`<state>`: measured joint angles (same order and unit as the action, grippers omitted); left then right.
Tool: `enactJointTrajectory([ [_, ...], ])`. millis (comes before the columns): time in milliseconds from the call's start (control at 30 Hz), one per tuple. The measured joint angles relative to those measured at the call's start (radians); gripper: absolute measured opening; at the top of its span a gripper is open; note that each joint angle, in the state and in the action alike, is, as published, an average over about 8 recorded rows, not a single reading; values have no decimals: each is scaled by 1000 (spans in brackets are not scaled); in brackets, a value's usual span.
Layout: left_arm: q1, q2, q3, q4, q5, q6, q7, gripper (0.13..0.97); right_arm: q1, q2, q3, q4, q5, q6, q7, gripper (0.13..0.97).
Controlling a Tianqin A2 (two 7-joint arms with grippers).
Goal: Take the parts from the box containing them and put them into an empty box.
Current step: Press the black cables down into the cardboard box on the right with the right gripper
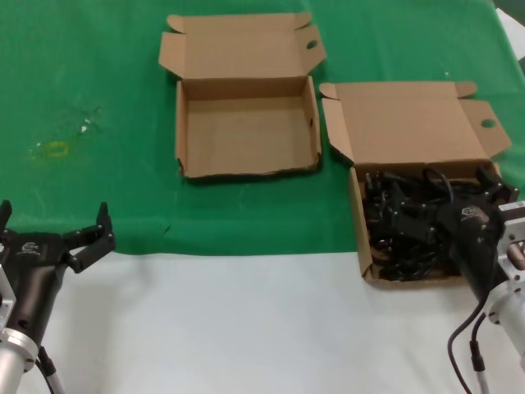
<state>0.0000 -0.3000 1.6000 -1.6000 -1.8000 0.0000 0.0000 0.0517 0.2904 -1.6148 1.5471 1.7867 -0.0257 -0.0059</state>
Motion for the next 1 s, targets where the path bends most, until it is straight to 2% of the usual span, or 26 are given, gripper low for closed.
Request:
enactJointTrajectory([
  [1000, 0, 0, 0, 0, 0, 0, 0, 947, 0, 0, 0, 0, 0, 0, 0, 966],
])
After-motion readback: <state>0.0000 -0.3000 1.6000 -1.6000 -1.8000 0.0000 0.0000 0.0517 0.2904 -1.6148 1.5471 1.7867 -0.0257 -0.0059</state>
